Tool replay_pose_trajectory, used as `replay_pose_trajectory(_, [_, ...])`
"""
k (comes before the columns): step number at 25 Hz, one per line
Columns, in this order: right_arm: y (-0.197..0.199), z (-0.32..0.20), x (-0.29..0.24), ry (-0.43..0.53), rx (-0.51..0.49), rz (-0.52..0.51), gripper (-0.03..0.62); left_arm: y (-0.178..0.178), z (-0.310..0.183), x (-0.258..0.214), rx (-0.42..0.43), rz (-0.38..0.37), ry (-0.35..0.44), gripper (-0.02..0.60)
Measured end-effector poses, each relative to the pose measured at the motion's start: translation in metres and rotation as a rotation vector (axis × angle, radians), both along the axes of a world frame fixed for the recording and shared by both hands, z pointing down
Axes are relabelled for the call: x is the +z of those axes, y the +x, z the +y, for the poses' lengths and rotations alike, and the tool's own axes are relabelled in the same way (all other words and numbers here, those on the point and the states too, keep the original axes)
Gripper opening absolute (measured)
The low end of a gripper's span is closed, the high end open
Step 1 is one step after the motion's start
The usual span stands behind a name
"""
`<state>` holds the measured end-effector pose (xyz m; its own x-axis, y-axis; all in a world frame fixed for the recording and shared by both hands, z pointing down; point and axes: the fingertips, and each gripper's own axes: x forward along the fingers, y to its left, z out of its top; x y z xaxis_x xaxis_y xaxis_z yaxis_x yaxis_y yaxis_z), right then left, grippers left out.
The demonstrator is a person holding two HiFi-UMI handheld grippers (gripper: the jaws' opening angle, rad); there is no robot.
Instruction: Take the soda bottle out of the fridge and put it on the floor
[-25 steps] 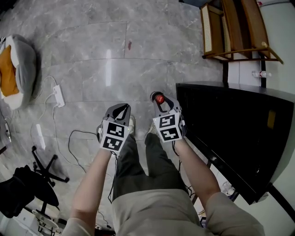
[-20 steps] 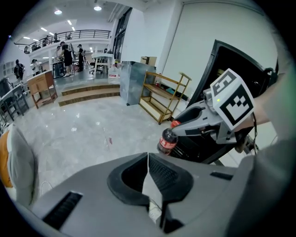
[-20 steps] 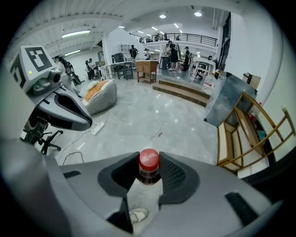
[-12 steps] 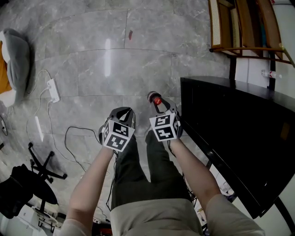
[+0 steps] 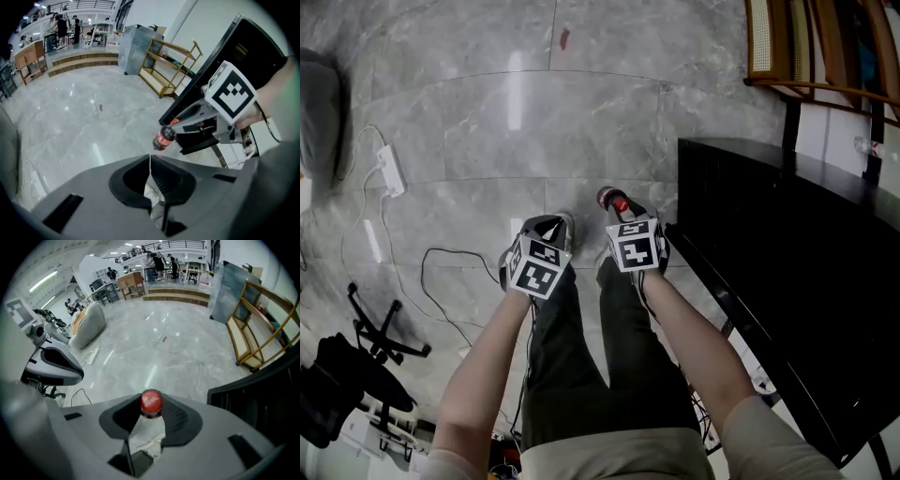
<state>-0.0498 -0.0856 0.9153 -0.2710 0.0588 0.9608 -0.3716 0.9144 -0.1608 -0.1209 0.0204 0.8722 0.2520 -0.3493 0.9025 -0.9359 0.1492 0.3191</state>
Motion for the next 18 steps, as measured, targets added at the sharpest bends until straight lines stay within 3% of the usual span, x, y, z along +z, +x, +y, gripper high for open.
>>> replay_pose_trajectory(3, [0.008,0.004,0.028,-0.012,-0.001,0.043,0.112,0.002,0.006,0.023,-0.005,0.026,-0.027,0.011])
replay_pose_trajectory(8, [0.018,0.018,0.070,0.021,-0.177,0.103,0.112,0.004,0.013,0.057,-0.018,0.056,-0.054,0.011])
replay_pose_trajectory(14, [0.035,0.012,0.114,0.056,-0.213,0.149,0.112,0.009,0.017,0.103,-0.091,0.124,-0.113,0.011])
replay_pose_trajectory(18, [0.048,0.010,0.146,0.032,-0.190,0.182,0.112,0.017,0.021,0.136,-0.062,0.135,-0.127,0.011])
